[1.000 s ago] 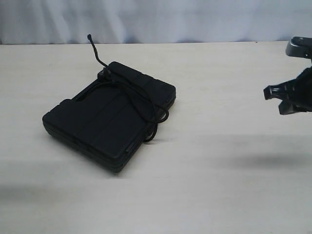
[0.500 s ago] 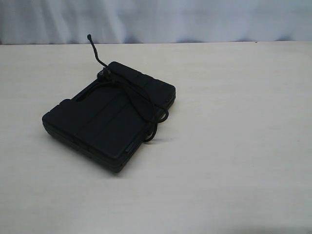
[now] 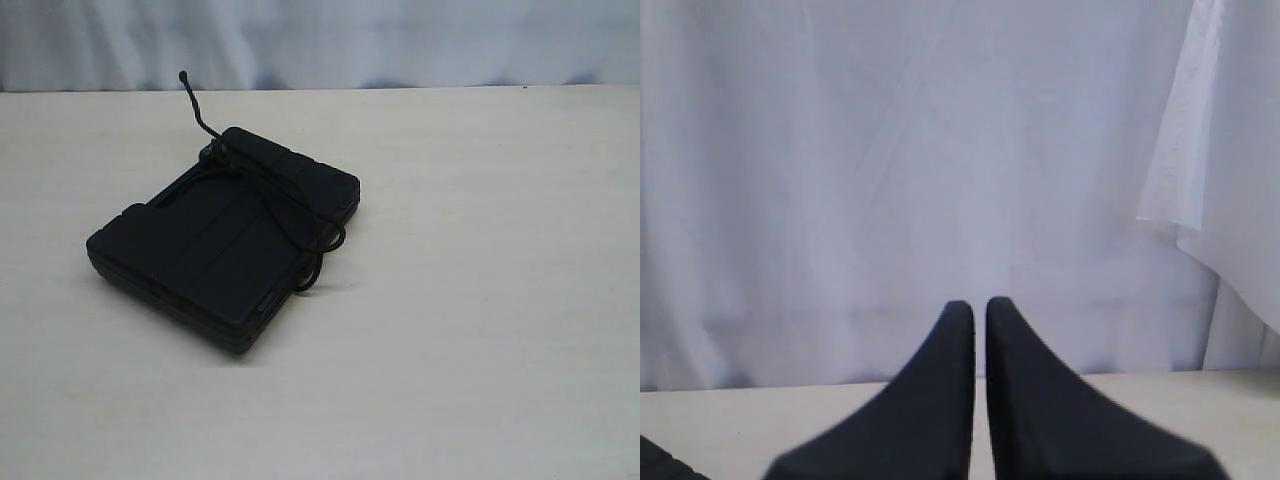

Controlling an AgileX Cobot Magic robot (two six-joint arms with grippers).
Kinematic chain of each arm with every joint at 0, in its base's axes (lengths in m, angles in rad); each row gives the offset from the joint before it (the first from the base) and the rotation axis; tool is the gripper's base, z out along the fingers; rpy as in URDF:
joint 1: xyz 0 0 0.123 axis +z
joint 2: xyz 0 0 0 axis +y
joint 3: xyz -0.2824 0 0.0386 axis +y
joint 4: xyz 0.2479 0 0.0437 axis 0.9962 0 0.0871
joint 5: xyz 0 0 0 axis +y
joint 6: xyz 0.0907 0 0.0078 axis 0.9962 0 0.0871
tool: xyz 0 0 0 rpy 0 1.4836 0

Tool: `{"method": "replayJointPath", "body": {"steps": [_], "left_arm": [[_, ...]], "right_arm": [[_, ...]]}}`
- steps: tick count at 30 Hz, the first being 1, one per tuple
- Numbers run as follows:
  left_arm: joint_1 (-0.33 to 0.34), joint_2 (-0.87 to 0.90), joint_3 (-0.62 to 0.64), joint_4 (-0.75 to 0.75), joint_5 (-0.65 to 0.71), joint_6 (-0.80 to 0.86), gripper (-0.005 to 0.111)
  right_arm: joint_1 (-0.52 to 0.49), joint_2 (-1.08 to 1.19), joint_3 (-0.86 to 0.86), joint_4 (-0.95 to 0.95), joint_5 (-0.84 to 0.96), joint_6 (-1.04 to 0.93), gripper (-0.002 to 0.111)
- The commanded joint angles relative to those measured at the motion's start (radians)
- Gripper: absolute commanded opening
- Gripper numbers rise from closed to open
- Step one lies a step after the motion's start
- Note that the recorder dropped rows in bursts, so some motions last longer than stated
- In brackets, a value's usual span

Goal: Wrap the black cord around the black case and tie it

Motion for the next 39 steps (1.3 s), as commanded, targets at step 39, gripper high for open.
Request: {"method": "replayJointPath", "body": {"steps": [39], "left_arm": [[-0.008,-0.005,0.459,-0.132,-0.378,0.001,0.0]], "right_arm": [[0.064,-0.038,0.301,0.067,-0.048,-0.111,0.004]]}}
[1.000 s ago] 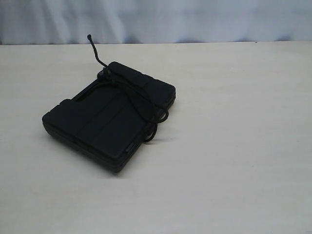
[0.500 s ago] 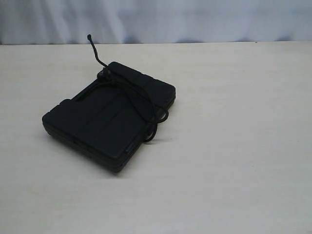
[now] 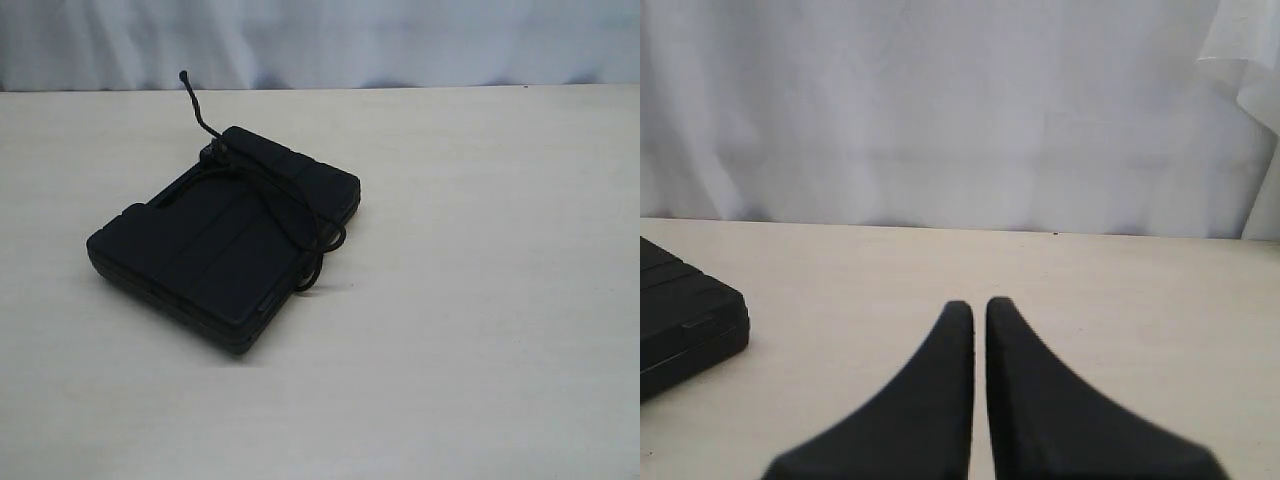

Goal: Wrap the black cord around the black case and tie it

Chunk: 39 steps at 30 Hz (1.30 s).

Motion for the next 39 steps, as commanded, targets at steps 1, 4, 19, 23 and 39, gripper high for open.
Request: {"method": "replayJointPath", "body": {"steps": [1,4,19,23,39], "left_arm": [[-0.008,-0.001,0.002,0.0,0.003,-0.001,0.0],[-0.008,-0.001,0.002,0.0,0.003,-0.001,0.0],[-0.008,-0.001,0.002,0.0,0.003,-0.001,0.0],[-0.008,-0.001,0.002,0.0,0.003,-0.001,0.0],[0.016,-0.001,0.002,0.011,0.169,-0.001,0.0]], "right_arm": [[0.006,-0.004,0.001,0.022,0.02,0.017,0.004],[0.006,-0.004,0.001,0.025,0.024,0.017,0.004],[0.006,-0.004,0.001,0.025,0.024,0.017,0.004],[0.006,-0.004,0.001,0.025,0.024,0.017,0.004],[-0.129,-0.004,0.001,0.017,0.2,0.043,0.004]]}}
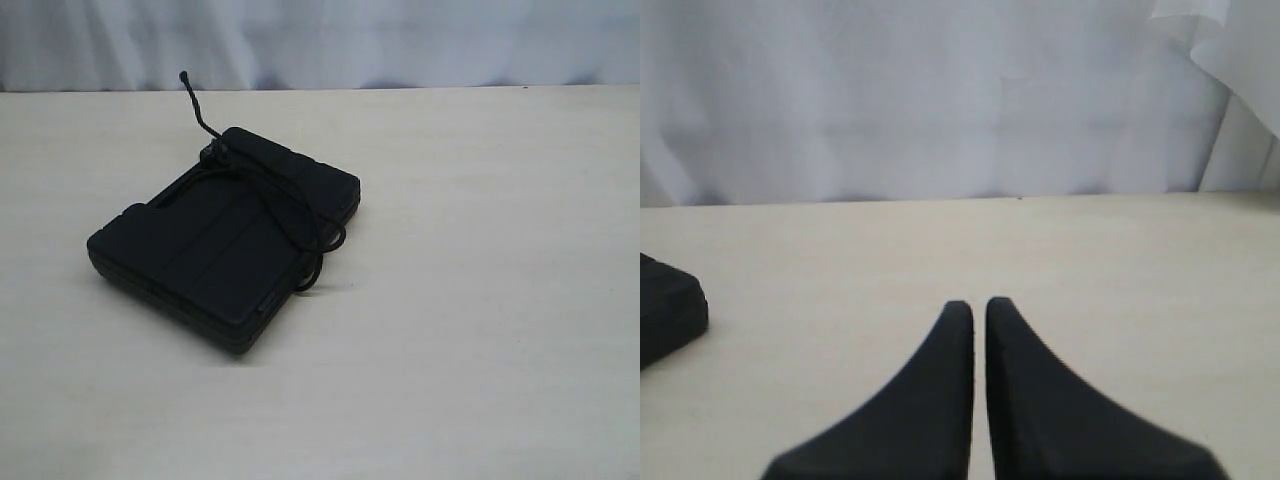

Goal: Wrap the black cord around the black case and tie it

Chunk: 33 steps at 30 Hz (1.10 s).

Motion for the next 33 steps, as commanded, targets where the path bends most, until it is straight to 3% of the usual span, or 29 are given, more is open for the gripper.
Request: {"method": "replayJointPath", "body": {"steps": [1,5,8,15,33], "left_arm": [[0.026,-0.001,0.002,0.027,0.003,-0.001,0.0],[0.052,-0.001,0.002,0.177,-0.002,-0.001,0.0],[0.055,-0.001,0.002,0.277,-0.002,-0.001,0.0],[0.055,-0.001,0.002,0.281,-0.002,-0.219,0.0],[0.057,-0.001,0.002,0.279,-0.002,-0.137,0.0]], "right_arm": [[-0.039,-0.004,0.001,-0.017,0.152,0.041,0.004],[-0.048,-0.004,0.001,-0.044,0.15,0.048,0.004],[-0.049,-0.004,0.001,-0.168,0.15,0.048,0.004],[-0.053,-0.004,0.001,-0.199,0.151,0.088,0.004],[-0.061,-0.004,0.001,-0.154,0.144,0.102,0.004]]}}
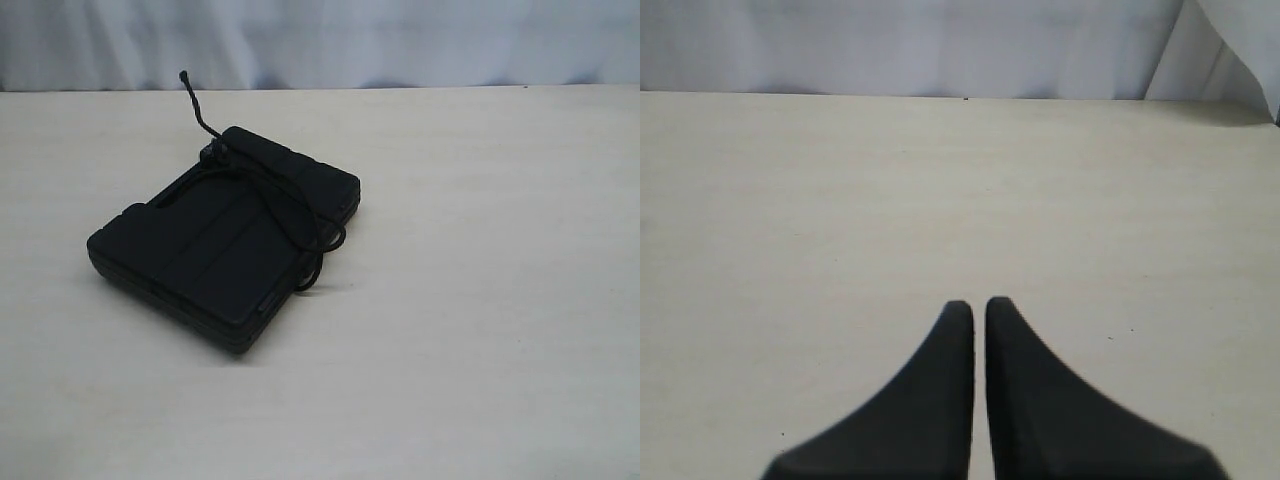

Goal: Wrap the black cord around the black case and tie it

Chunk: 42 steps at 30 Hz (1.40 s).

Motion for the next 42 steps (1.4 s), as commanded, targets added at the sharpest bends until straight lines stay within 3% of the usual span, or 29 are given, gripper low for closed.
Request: {"method": "replayJointPath", "body": {"steps": [1,6,42], "left_arm": [[0.02,-0.001,0.002,0.001,-0.009,0.005,0.0],[0.074,-0.001,0.002,-0.021,-0.009,0.005,0.0],[0.069,-0.001,0.002,-0.015,-0.009,0.005,0.0]], "right_arm": [[-0.005,-0.004,0.001,0.024,-0.006,0.003,0.004],[-0.005,-0.004,0.001,0.024,-0.006,0.003,0.004],[-0.005,-0.004,0.001,0.024,-0.006,0.001,0.004]]}}
